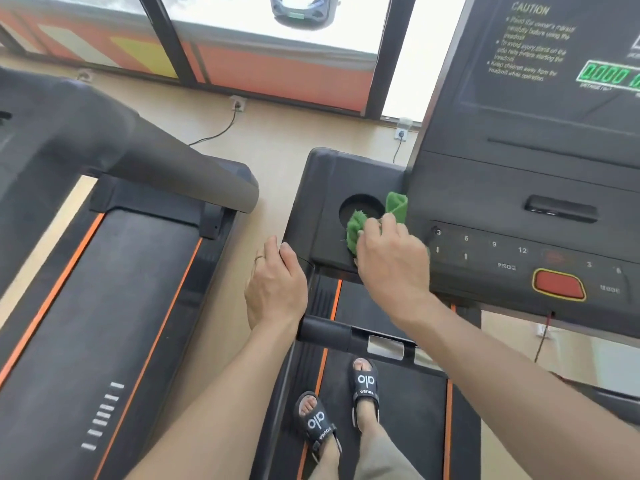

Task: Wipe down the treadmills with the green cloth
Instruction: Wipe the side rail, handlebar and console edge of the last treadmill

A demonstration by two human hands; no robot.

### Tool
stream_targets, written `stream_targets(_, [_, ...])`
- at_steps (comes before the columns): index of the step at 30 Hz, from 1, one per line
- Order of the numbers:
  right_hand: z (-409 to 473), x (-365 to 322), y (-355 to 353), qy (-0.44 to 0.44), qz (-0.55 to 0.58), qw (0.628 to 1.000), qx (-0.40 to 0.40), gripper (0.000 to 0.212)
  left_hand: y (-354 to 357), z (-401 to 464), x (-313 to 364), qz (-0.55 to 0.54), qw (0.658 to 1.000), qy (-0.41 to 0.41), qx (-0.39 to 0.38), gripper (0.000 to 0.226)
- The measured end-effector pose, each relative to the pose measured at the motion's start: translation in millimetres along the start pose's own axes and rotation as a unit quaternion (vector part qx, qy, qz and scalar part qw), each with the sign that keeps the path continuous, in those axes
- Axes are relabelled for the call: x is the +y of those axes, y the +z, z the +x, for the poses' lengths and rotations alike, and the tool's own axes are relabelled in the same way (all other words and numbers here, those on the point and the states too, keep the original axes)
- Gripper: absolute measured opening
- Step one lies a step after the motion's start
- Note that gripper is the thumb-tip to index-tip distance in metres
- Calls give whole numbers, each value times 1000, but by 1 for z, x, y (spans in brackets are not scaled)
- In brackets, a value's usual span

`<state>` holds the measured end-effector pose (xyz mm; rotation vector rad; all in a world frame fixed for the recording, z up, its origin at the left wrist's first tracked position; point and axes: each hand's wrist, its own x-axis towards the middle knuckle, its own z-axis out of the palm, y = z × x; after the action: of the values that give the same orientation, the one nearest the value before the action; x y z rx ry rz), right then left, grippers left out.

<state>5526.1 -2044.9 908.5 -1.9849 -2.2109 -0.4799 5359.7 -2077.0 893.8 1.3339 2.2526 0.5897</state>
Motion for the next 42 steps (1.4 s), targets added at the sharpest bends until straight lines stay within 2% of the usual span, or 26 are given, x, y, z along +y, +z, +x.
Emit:
stream_targets(3, [-26, -31, -14, -4, 67, 997, -34, 25, -1, 1, 1, -5, 1000, 1, -3, 47])
stream_targets(5, [-49, -52, -22, 1, 150, 983, -105, 26, -1, -1, 0, -15, 1000, -3, 1, 46])
stream_targets(6, [-58, -57, -25, 43, 223, 961, -157, 26, -2, -1, 0, -19, 1000, -4, 5, 45])
stream_targets(7, [-62, -55, -29, 126, 302, 919, -219, 28, -2, -1, 1, -22, 1000, -6, 6, 45])
stream_targets(8, [-63, -51, -29, 239, 372, 859, -257, 30, -2, -1, 1, -23, 1000, -8, 5, 44])
stream_targets(9, [-61, -42, -27, 356, 428, 785, -273, 31, -2, -1, 1, -23, 1000, -10, 5, 44])
stream_targets(11, [-54, -22, -21, 551, 530, 584, -273, 29, -2, -2, 0, -23, 1000, -11, 4, 44])
stream_targets(13, [-55, 1, -20, 638, 624, 373, -254, 32, -2, -3, 0, -25, 1000, -7, 1, 45])
stream_targets(15, [-60, 26, -21, 682, 649, 255, -222, 36, -3, -3, -1, -31, 1000, -5, -1, 45])
stream_targets(16, [-61, 39, -22, 704, 645, 216, -205, 36, -3, -2, -1, -32, 999, -5, -1, 45])
stream_targets(18, [-56, 56, -24, 747, 624, 161, -167, 39, -2, -3, 1, -27, 1000, -1, -1, 44])
stream_targets(22, [-45, 37, -16, 777, 617, 103, -76, 45, -2, -4, 0, -26, 1000, -2, -1, 44])
stream_targets(24, [-39, 14, -9, 769, 638, 20, -1, 37, -2, -4, 1, -27, 1000, -3, -1, 44])
stream_targets(27, [-22, -26, -9, 755, 655, -23, 26, 41, -1, -3, 0, -23, 1000, 1, 1, 45])
stream_targets(29, [-12, -57, -17, 746, 666, -4, -1, 41, 1, -1, 0, -22, 1000, 3, 1, 44])
stream_targets(31, [-4, -78, -25, 775, 627, 52, -54, 41, 2, 0, -2, -28, 1000, 6, 4, 44])
stream_targets(33, [1, -73, -21, 785, 618, -16, -41, 41, 0, 0, -3, -35, 999, 6, 7, 44])
stream_targets(34, [1, -63, -20, 781, 623, -30, -31, 41, 0, 0, -3, -36, 999, 7, 7, 45])
stream_targets(36, [-8, -38, -12, 754, 656, -34, -12, 42, -1, 0, -3, -42, 999, 7, 10, 46])
stream_targets(39, [-20, -1, -6, 772, 636, -5, 7, 37, -1, -1, -4, -49, 999, 6, 13, 47])
stream_targets(41, [-24, 6, -17, 783, 620, 54, 17, 29, 0, -1, -6, -53, 999, 6, 11, 47])
stream_targets(42, [-20, 1, -22, 782, 621, 63, -16, 21, -1, -2, -6, -56, 998, 4, 9, 47])
